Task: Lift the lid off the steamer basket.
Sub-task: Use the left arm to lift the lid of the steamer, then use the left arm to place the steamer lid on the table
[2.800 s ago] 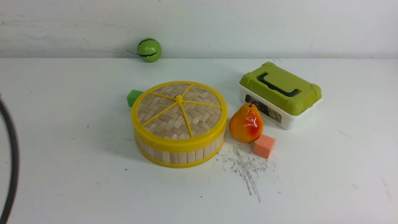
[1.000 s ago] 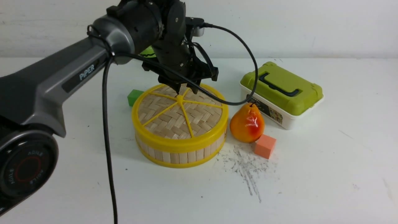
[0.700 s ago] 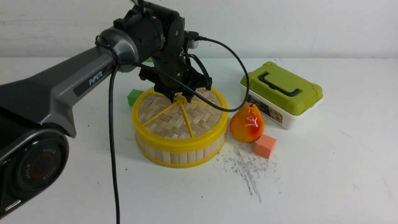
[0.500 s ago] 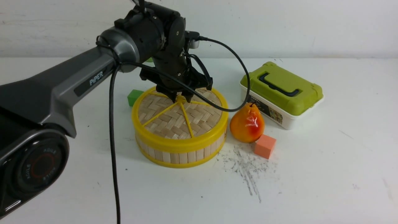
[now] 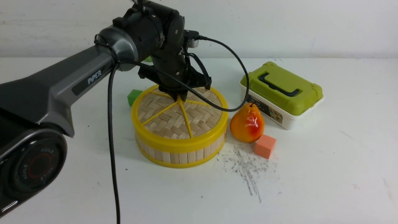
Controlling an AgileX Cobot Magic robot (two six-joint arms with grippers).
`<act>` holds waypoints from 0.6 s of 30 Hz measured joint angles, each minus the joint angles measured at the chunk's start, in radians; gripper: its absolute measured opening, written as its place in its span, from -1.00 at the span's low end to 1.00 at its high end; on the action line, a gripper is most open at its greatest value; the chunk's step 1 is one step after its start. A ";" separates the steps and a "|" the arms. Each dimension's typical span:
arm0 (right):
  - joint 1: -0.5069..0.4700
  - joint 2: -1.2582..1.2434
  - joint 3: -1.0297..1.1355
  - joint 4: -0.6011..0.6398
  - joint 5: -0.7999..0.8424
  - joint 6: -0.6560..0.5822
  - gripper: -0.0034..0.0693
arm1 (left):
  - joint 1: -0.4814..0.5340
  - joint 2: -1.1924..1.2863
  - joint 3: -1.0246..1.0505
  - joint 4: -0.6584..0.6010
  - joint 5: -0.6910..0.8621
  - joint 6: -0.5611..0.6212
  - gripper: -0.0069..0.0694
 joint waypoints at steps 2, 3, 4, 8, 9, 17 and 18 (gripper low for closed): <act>0.000 0.000 0.000 0.000 0.000 0.000 -0.25 | 0.000 -0.030 -0.003 0.011 0.010 0.001 -0.55; 0.000 0.000 0.000 0.000 0.000 0.000 -0.25 | -0.001 -0.081 -0.007 0.044 0.012 0.001 -0.55; 0.000 0.000 0.000 0.000 0.000 0.000 -0.25 | -0.001 -0.109 -0.009 0.057 0.013 0.001 -0.55; 0.000 0.000 0.000 0.000 0.000 0.000 -0.25 | 0.029 -0.248 -0.020 0.136 0.012 0.001 -0.55; 0.000 0.000 0.000 0.000 0.000 0.000 -0.25 | 0.046 -0.264 -0.019 0.141 0.017 0.002 -0.55; 0.000 0.000 0.000 0.000 0.000 0.000 -0.25 | 0.319 -0.366 0.229 0.115 -0.007 -0.004 -0.55; 0.000 0.000 0.000 0.000 0.000 0.000 -0.25 | 0.325 -0.366 0.240 0.112 -0.012 -0.005 -0.55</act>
